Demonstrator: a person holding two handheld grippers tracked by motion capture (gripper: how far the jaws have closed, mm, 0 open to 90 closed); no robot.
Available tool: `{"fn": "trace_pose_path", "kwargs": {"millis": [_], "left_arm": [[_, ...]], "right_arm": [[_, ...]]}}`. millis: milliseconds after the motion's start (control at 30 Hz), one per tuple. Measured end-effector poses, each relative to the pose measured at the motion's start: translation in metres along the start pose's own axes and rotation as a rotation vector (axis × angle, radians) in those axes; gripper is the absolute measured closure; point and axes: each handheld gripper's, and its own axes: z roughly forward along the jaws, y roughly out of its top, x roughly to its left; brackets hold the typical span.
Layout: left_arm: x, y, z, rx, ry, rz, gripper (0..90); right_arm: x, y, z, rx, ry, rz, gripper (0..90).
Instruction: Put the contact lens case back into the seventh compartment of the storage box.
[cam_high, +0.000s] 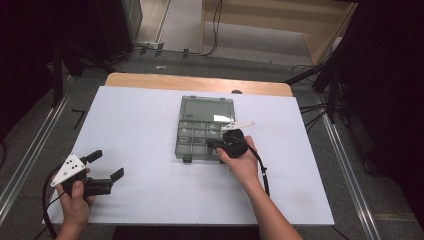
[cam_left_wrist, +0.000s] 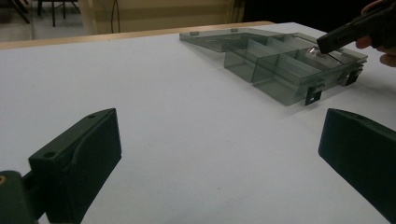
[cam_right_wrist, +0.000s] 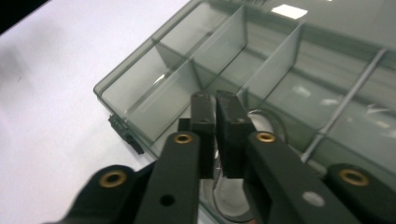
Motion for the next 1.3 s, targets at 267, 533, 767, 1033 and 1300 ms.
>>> {"fn": "trace_pose_path", "kwargs": {"millis": [267, 533, 767, 1033, 1300], "left_arm": [[0.002, 0.004, -0.001, -0.022, -0.015, -0.024, 0.0], [-0.003, 0.012, 0.002, -0.035, -0.023, -0.014, 0.0], [-0.009, 0.018, 0.007, -0.031, -0.044, -0.007, 0.0], [-0.017, 0.026, 0.015, -0.029, -0.061, -0.01, 0.0], [-0.024, 0.033, 0.024, -0.011, -0.083, 0.014, 0.0]], "right_arm": [[-0.005, 0.001, -0.014, -0.091, 0.037, -0.018, 57.5], [-0.009, -0.002, -0.021, -0.11, -0.006, -0.055, 41.6], [-0.011, -0.01, -0.035, -0.156, -0.006, -0.063, 13.6], [-0.011, -0.021, -0.046, -0.211, -0.051, -0.093, 0.0], [-0.018, -0.025, -0.054, -0.222, -0.05, -0.076, 0.0]]}}
